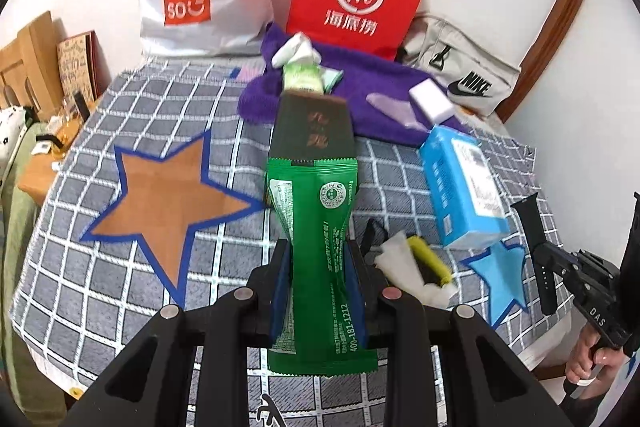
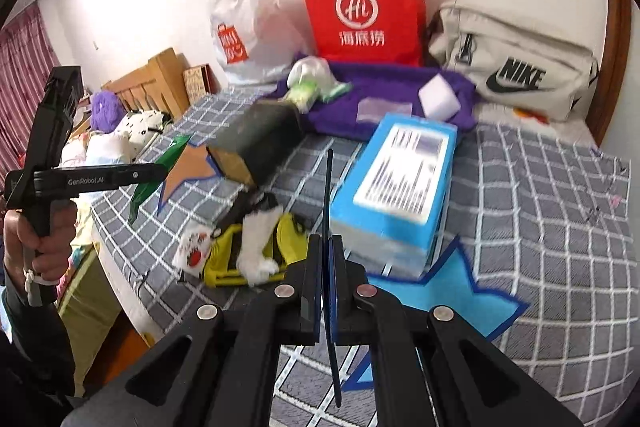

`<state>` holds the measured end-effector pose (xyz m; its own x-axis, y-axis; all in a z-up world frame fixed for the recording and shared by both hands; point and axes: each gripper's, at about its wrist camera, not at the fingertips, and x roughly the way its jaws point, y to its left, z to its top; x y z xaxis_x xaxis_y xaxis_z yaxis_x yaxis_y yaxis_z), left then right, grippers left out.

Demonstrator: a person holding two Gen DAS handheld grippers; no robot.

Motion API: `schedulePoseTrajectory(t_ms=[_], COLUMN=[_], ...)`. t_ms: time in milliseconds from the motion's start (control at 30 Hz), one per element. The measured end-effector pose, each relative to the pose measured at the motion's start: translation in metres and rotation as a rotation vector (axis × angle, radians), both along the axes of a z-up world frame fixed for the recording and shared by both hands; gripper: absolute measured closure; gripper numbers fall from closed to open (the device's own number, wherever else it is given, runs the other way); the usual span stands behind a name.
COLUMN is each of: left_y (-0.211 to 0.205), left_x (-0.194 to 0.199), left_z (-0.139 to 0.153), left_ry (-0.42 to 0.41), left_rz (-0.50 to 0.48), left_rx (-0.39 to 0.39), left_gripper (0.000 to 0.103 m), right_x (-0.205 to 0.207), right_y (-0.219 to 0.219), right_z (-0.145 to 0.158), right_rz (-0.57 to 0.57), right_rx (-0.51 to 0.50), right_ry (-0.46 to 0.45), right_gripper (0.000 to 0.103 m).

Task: Organize soft objects
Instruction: 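Carry the green packet onto the purple towel and open the left tool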

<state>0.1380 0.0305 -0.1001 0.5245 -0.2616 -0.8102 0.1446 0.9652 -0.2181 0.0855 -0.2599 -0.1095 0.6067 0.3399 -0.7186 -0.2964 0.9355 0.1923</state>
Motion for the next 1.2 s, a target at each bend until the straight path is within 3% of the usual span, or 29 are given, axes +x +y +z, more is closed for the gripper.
schedulePoseTrajectory(t_ms=[333, 700, 1200], left_y=[-0.004, -0.011, -0.012], left_x=[0.016, 0.049, 0.106], left_z=[0.025, 0.035, 0.032], left_ry=[-0.046, -0.039, 0.005], left_rz=[0.007, 0.012, 0.035], left_rx=[-0.011, -0.012, -0.051], left_gripper=[0.078, 0.078, 0.078], right_x=[0.03, 0.073, 0.144], right_y=[-0.006, -0.009, -0.012], right_z=[0.027, 0.04, 0.036], right_rz=[-0.02, -0.029, -0.047], right_rx=[-0.006, 0.012, 0.048], right_ry=[-0.042, -0.051, -0.036], right_gripper=[0.1, 0.1, 0.1])
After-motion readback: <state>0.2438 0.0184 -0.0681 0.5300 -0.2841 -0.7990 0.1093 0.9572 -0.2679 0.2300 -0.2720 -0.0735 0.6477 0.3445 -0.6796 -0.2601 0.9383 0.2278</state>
